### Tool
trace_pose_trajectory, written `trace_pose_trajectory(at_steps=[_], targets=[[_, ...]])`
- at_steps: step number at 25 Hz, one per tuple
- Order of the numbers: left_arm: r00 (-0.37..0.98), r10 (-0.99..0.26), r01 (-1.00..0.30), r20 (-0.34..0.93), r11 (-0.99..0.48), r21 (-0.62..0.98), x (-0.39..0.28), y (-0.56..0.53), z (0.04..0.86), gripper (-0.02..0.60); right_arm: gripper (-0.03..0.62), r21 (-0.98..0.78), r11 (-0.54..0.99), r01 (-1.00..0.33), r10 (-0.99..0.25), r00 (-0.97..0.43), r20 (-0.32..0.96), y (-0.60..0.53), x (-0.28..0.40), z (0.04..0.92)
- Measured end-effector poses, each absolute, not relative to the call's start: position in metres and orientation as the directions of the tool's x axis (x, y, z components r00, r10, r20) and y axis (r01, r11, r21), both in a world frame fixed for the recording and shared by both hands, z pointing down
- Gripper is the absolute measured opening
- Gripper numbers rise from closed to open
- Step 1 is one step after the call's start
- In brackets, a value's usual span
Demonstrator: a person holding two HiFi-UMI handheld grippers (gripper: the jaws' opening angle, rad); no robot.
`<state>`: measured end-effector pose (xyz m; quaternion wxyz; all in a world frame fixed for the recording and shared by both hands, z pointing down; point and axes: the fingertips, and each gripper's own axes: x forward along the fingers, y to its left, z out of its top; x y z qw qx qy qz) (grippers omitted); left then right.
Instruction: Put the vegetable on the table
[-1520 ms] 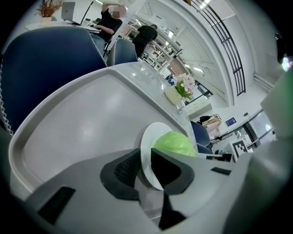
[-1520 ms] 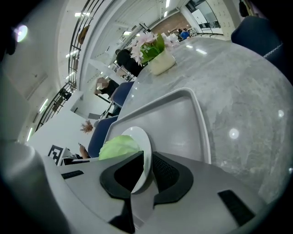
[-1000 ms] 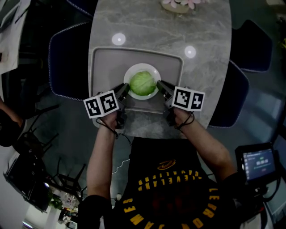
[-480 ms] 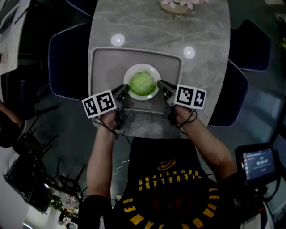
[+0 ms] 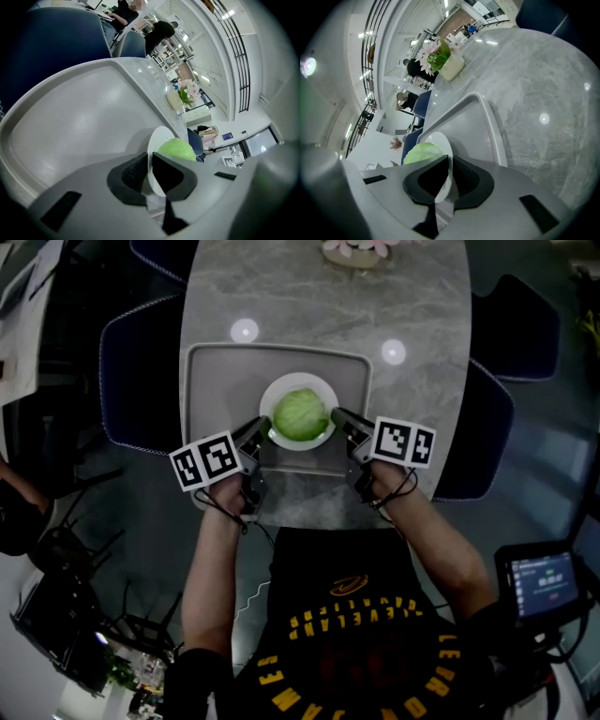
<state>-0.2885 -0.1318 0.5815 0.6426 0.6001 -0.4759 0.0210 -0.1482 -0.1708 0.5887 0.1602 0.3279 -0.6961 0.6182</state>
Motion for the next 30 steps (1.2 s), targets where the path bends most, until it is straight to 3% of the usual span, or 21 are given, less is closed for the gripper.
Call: trace_pose_trajectory(at_steps=[25, 30], targets=[[0.668, -0.493, -0.539, 0.558, 0.197, 0.819, -0.240, -0.136, 0.540, 0.029, 0.034, -0.756, -0.060, -0.652, -0.396, -0.679, 0.617, -0.159, -0.094, 0.538], [0.670, -0.486, -0.547, 0.561, 0.188, 0.816, -0.188, -0.135, 0.544, 0.029, 0.034, -0.774, -0.068, -0.630, -0.412, -0.688, 0.597, -0.156, -0.042, 0.545]])
